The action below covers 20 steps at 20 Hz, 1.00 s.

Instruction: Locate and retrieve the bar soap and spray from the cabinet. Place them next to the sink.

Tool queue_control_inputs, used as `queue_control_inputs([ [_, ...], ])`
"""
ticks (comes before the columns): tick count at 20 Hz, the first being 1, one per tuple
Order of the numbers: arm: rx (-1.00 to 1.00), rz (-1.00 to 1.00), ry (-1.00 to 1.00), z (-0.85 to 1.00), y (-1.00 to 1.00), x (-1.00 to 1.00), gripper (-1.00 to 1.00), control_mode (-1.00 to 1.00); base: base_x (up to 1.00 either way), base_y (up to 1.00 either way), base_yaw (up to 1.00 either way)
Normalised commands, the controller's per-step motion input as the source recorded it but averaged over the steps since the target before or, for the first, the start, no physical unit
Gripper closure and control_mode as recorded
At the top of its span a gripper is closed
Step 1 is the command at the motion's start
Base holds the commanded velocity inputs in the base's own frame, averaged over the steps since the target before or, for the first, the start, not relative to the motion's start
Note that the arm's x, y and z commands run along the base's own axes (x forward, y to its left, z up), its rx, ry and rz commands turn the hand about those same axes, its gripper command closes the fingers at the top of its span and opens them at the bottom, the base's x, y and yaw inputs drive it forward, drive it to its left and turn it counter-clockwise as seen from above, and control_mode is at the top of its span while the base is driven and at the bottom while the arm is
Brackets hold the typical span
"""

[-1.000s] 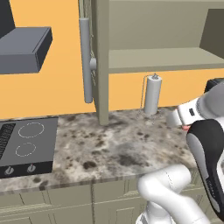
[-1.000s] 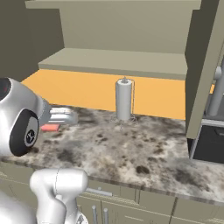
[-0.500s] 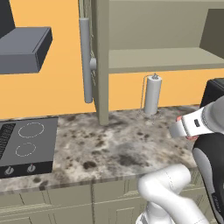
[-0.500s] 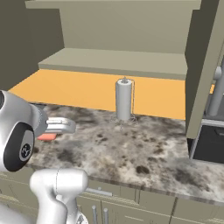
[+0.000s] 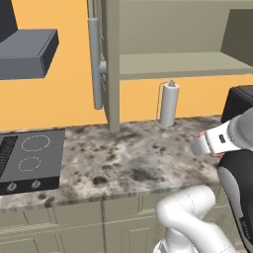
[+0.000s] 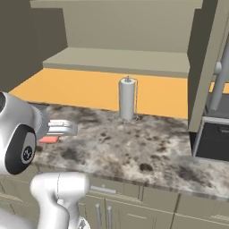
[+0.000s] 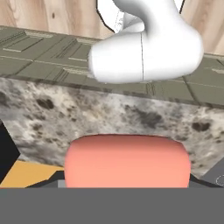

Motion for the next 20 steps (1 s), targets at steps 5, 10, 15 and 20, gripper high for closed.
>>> queue_control_inputs([
  [5, 0.00, 0.00, 0.00, 0.00, 0.00, 0.00, 1.00, 1.00, -0.63, -0.03, -0.03],
  [10, 0.00, 0.00, 0.00, 0.00, 0.00, 0.00, 1.00, 1.00, -0.60, 0.00, 0.01],
  [15, 0.00, 0.00, 0.00, 0.00, 0.00, 0.00, 1.00, 1.00, -0.39, 0.06, 0.32],
  [20, 0.00, 0.00, 0.00, 0.00, 0.00, 0.00, 1.00, 1.00, -0.27, 0.34, 0.42],
])
